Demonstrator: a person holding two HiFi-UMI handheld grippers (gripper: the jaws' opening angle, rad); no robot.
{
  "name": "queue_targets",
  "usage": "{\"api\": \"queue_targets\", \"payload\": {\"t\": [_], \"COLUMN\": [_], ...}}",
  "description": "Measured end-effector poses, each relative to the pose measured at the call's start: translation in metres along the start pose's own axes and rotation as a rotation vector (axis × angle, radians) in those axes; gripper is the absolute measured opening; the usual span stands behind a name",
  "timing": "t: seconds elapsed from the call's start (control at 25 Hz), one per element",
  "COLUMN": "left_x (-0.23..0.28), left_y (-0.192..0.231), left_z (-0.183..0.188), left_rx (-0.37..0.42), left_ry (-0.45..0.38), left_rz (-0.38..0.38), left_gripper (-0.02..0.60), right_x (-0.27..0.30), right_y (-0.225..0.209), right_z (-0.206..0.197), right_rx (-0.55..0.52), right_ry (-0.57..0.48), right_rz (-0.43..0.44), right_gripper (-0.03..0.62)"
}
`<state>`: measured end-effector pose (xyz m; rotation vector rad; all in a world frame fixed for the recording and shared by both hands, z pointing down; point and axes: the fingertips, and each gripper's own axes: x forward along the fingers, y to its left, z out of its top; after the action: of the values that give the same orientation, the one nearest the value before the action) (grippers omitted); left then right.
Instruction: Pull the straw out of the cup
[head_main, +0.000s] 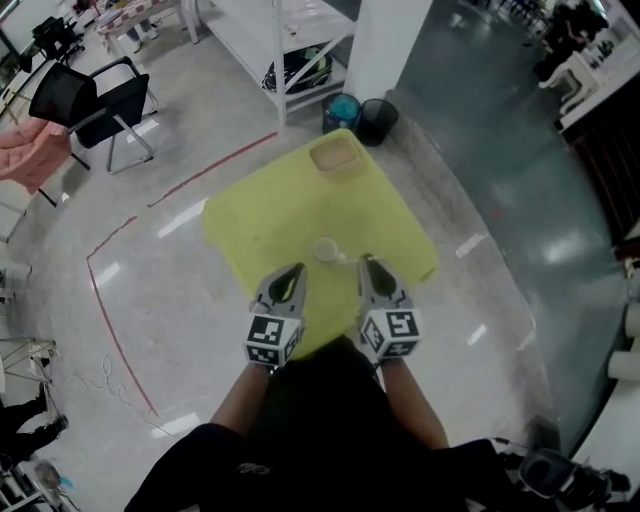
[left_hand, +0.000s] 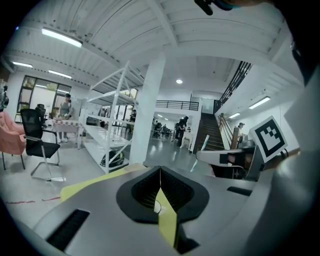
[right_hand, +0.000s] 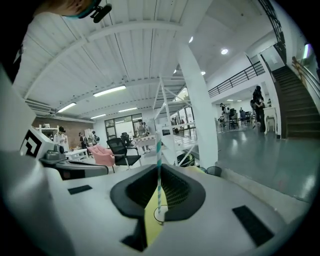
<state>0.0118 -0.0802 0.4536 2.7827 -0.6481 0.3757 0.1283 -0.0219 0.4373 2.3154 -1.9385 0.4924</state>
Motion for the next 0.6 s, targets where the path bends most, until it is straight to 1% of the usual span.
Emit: {"api": "queue_targets", "payload": {"t": [0.16, 0.36, 0.52, 0.6], "left_x": [0.005, 0.003, 0.004, 0.006], "left_y": [-0.003, -0.007, -0.012, -0.014], "left_z": [-0.005, -0.006, 0.004, 0.010], "left_rx": [0.005, -0.004, 0.025, 0.027], "left_ry": [0.013, 0.019, 0.010, -0.006], "left_rz": [-0.007, -0.007, -0.001, -0.009], "left_gripper": [0.044, 0.044, 0.044, 0.044], "right_x": [-0.011, -0.017, -0.020, -0.019], "right_y": [-0.006, 0.000, 0.004, 0.004], "right_z": [0.003, 0.006, 0.013, 0.019], "right_rx": [0.004, 0.017, 0.007, 0.003], "right_ry": [-0.028, -0.036, -0.034, -0.039], "right_rz": [-0.016, 0.004, 0.023, 0.029], "right_gripper": [0.037, 0.035, 0.035, 0.035]}}
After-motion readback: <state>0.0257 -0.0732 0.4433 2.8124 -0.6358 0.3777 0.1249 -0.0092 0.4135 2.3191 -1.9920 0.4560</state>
